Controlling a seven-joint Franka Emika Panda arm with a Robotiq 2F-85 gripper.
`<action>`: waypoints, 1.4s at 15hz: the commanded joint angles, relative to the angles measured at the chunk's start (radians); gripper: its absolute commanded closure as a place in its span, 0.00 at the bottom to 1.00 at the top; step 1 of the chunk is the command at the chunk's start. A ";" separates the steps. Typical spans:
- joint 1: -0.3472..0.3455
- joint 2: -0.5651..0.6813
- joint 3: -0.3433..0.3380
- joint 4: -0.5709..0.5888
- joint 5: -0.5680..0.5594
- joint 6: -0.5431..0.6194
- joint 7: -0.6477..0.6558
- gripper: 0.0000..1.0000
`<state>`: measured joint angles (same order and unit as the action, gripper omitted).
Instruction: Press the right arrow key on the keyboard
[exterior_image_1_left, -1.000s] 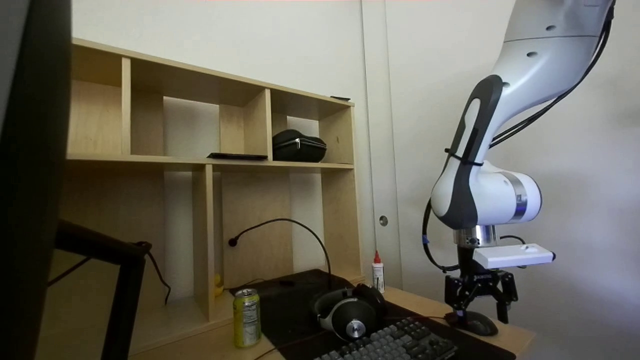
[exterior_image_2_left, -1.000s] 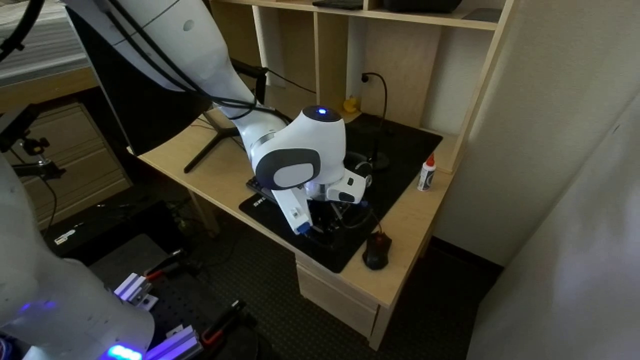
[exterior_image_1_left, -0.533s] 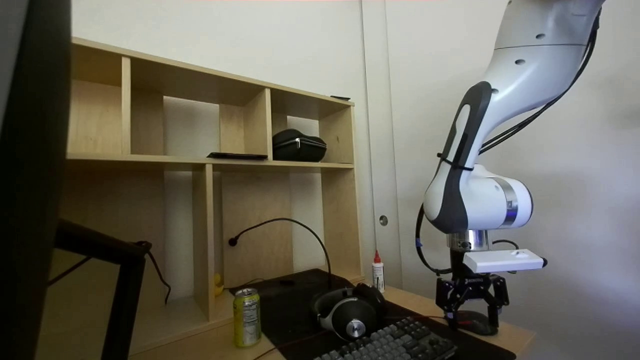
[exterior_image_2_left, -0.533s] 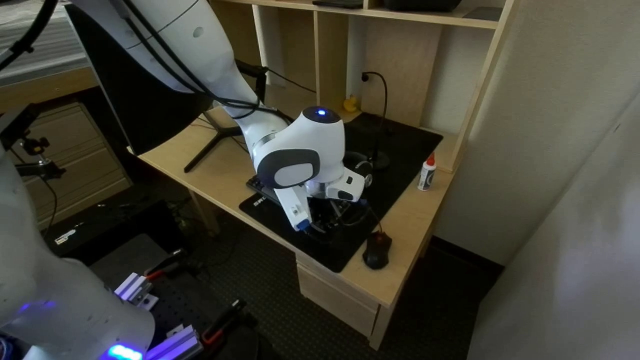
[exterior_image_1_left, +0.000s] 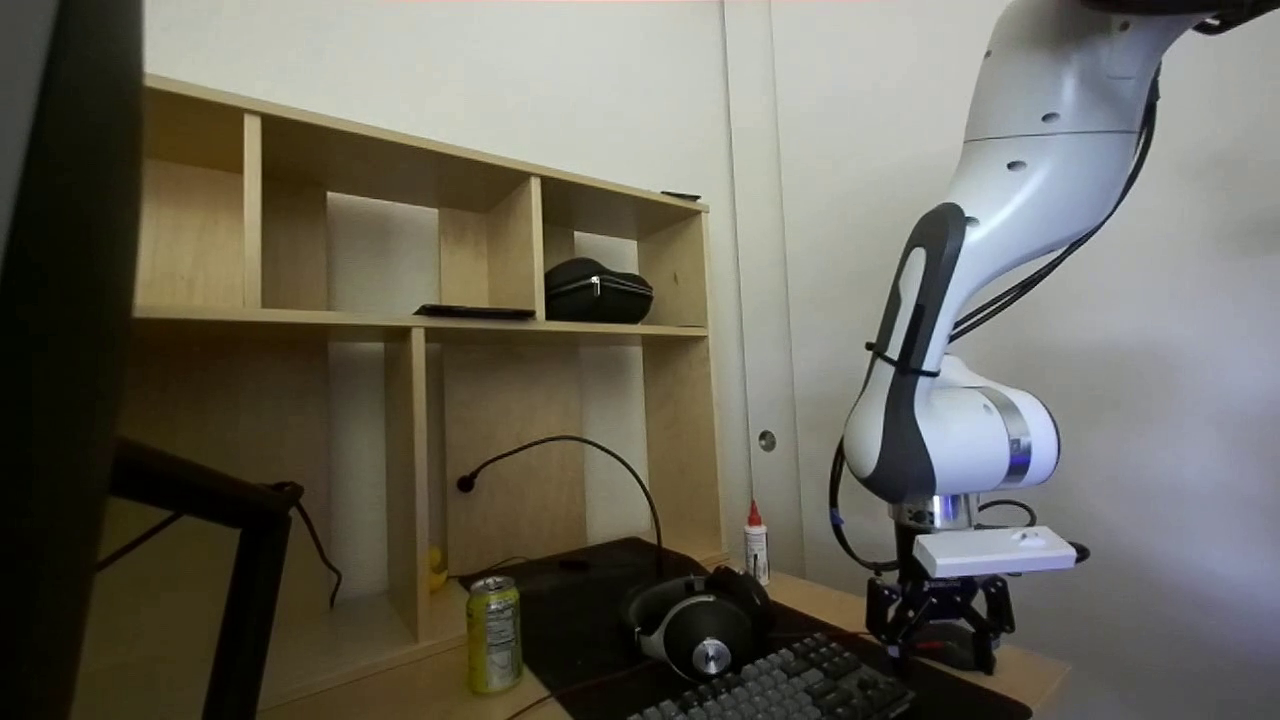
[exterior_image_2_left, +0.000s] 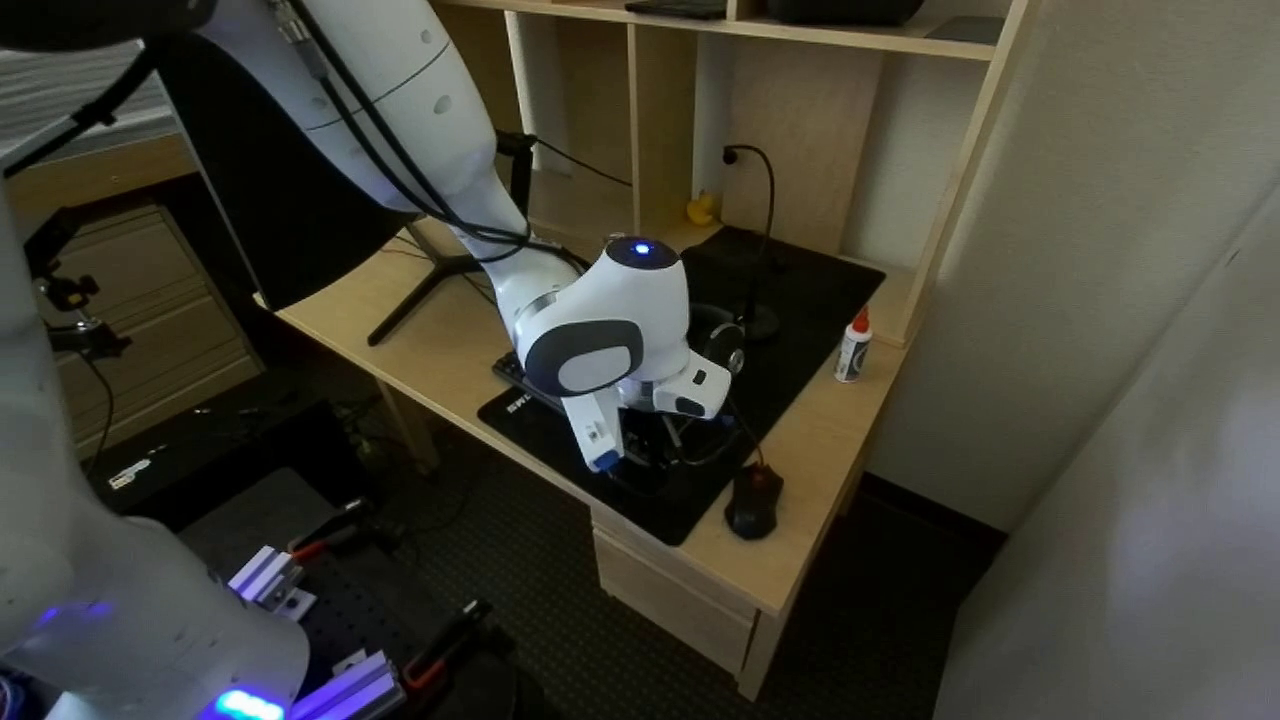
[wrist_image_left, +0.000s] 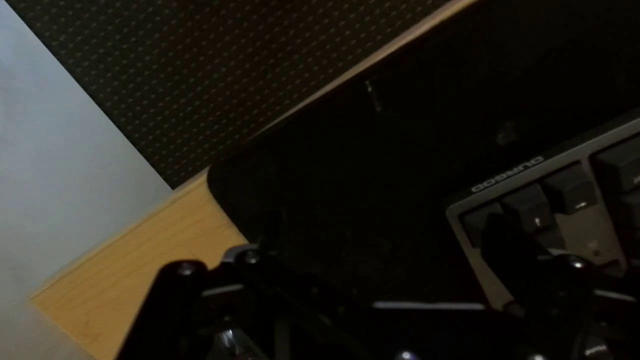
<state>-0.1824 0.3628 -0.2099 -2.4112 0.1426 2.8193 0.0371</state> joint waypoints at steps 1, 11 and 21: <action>-0.009 0.011 0.010 0.008 -0.009 0.011 0.018 0.00; -0.013 0.078 0.019 0.031 0.001 0.033 0.034 0.00; 0.006 -0.154 -0.031 -0.087 -0.079 0.034 0.001 0.00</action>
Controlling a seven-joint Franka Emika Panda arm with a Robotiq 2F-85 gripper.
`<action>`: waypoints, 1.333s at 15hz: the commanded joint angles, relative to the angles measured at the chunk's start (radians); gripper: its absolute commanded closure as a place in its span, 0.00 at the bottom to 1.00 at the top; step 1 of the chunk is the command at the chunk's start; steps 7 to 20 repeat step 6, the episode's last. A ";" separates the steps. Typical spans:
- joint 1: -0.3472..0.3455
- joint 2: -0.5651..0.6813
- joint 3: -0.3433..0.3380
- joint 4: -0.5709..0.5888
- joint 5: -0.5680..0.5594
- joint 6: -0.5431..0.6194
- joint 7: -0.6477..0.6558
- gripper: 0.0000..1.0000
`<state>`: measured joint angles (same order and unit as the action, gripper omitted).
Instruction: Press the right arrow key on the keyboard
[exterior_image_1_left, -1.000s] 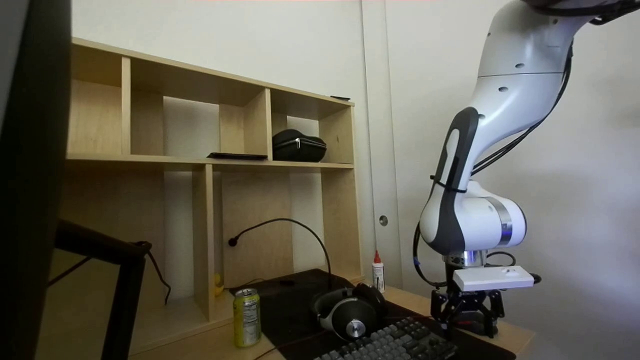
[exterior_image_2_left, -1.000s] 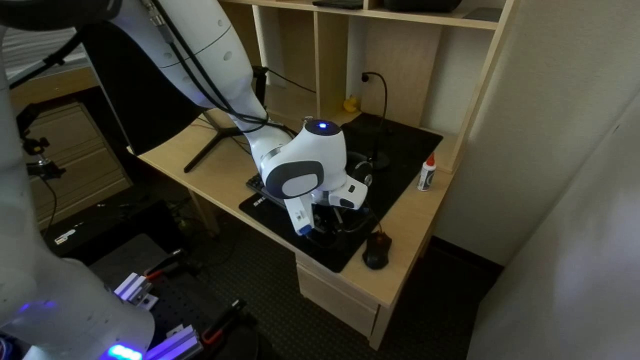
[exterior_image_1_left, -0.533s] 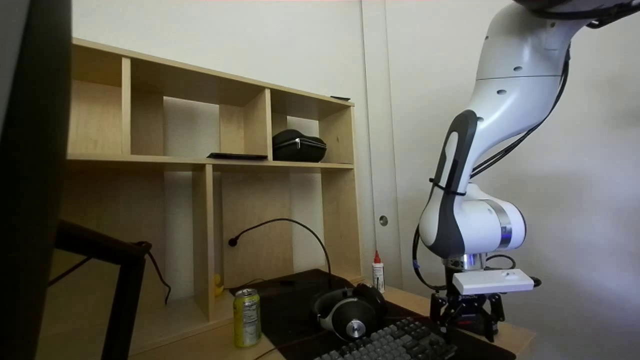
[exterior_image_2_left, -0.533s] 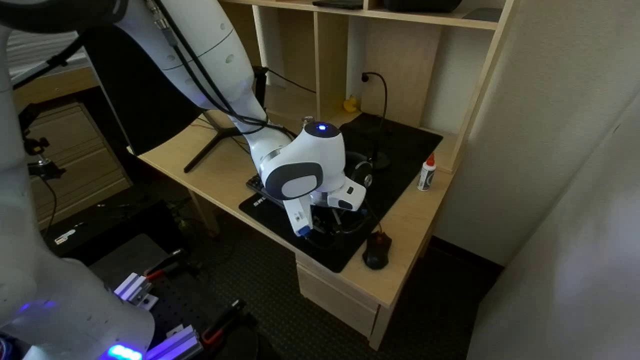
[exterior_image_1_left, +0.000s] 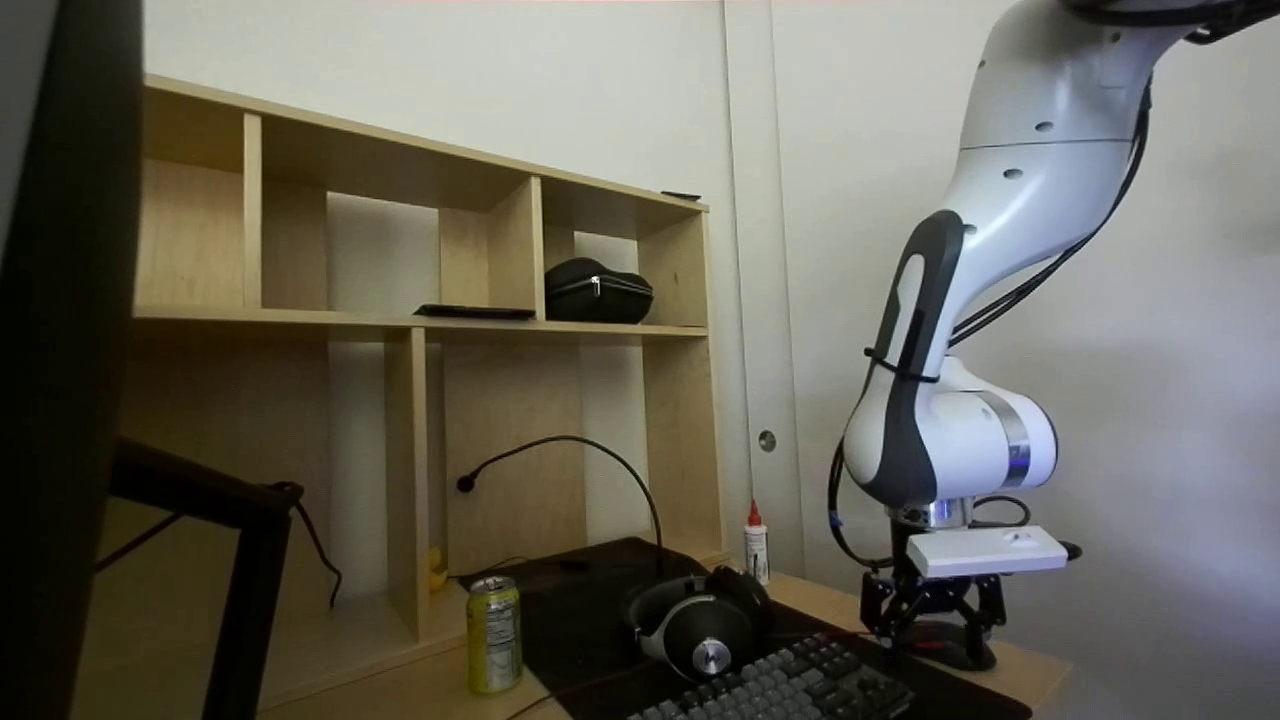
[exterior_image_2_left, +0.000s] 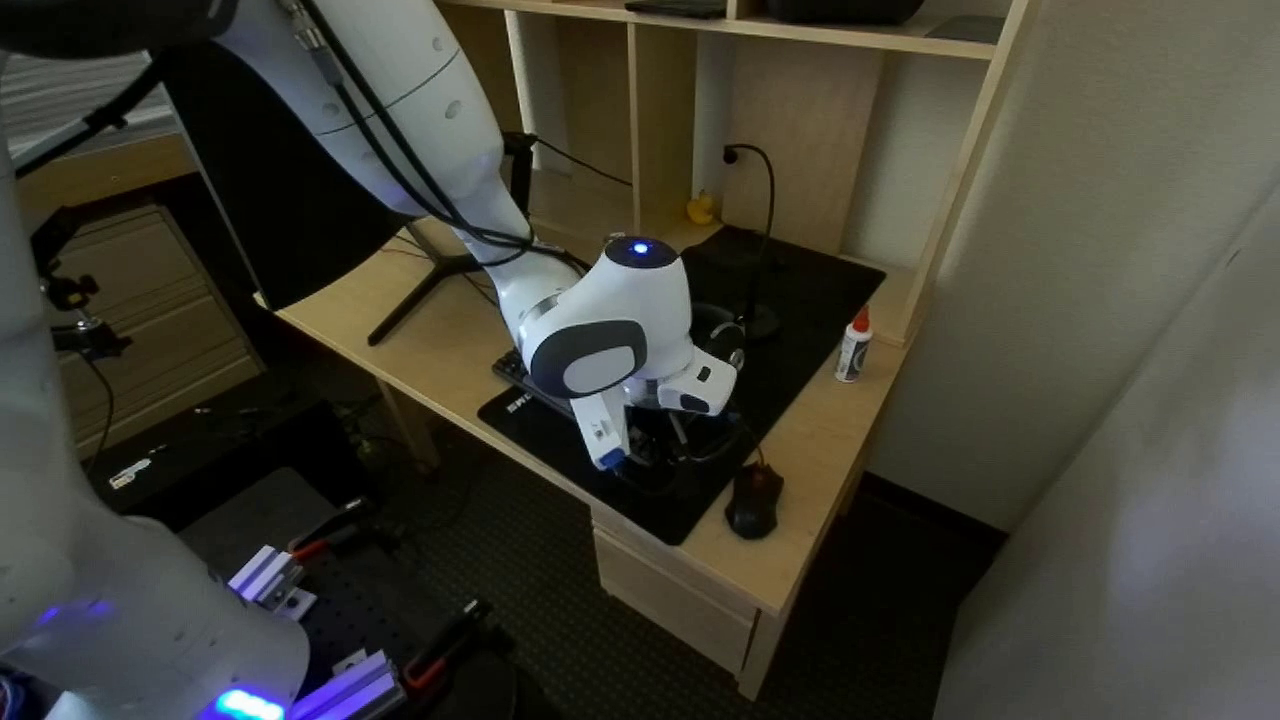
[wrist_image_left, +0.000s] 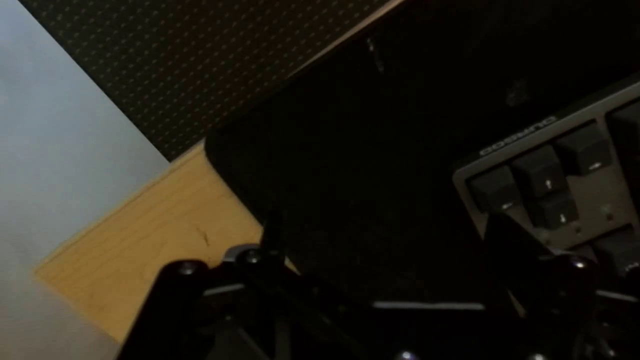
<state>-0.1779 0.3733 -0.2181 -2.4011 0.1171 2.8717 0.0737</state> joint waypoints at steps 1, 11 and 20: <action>0.000 -0.212 -0.029 -0.116 -0.072 -0.029 -0.043 0.00; -0.023 -0.244 0.002 -0.085 -0.040 -0.065 -0.071 0.00; -0.023 -0.244 0.002 -0.085 -0.040 -0.065 -0.071 0.00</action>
